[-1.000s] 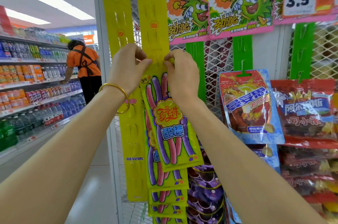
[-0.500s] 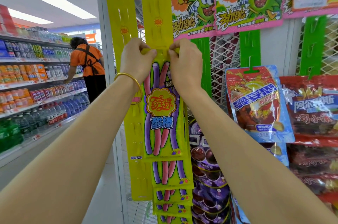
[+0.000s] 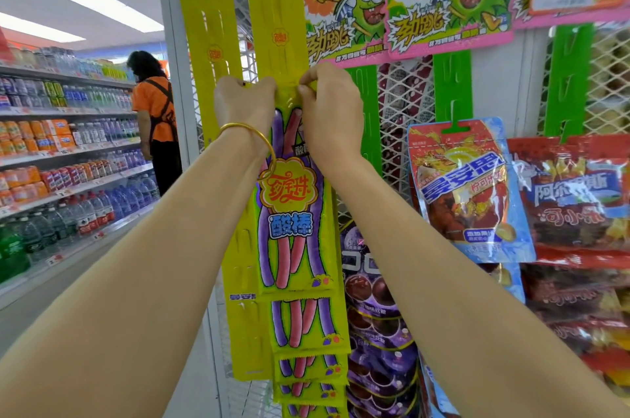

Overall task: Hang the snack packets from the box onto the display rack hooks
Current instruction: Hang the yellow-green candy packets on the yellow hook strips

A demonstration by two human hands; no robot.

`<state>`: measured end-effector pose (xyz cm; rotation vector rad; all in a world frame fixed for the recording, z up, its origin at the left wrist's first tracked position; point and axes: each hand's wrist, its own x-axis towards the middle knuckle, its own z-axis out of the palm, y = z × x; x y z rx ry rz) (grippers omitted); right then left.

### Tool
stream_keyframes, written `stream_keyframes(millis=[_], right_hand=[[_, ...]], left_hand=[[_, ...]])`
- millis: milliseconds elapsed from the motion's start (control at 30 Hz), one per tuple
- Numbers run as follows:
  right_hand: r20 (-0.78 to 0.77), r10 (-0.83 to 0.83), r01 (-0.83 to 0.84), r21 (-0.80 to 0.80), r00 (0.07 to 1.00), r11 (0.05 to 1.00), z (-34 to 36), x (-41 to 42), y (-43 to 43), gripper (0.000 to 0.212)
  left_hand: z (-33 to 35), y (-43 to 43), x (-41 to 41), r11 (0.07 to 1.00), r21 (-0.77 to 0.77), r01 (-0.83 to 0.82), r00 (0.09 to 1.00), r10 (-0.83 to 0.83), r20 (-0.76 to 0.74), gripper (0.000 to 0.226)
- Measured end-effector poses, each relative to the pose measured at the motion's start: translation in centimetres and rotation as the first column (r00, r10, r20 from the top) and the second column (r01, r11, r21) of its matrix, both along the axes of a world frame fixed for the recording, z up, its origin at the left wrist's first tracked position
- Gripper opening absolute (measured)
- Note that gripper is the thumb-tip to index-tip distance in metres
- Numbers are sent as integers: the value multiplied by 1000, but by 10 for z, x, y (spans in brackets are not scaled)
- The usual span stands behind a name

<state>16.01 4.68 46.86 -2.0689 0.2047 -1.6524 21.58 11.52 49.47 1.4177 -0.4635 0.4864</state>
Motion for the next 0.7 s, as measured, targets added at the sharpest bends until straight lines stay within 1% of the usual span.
stream_keyframes(millis=[67,133,233,300,367,467,567,633,700], right_hand=[[9,3,-2,-12,1000,1000,-1,0,-1,16],[19,3,-3,-38,1000,999,-2,0,-2,16],[12,-21,22,-83,1000,996,-6,1,-4,16],[-8,-61,59,-112,998,992,-10,0,-5,16],[-39,-145,137,-158,989,978,-15,-2,-6,16],[-48,-212,198,-204,976,959,-22,-6,-6,15],[-53,-196,182,-193,979,964,-24,-11,-3,17],[-24,-167,160,-170,986,972,-31,-17,-1,26],[18,-133,134,-115,991,984,-47,-31,4,38]], left_hand=[[1,1,0,1000,-10,23,1000,-23,-12,34],[1,4,0,999,23,46,999,-46,-3,25],[-5,9,-1,996,59,67,996,-70,50,17],[-15,11,1,997,76,33,991,-42,126,25],[-25,13,4,995,91,-39,976,18,216,33],[-35,15,0,971,143,-191,934,135,332,31],[-48,16,-11,922,234,-309,889,192,416,38],[-60,20,-20,906,226,-358,859,224,460,42],[-82,27,-34,883,197,-427,804,271,529,39]])
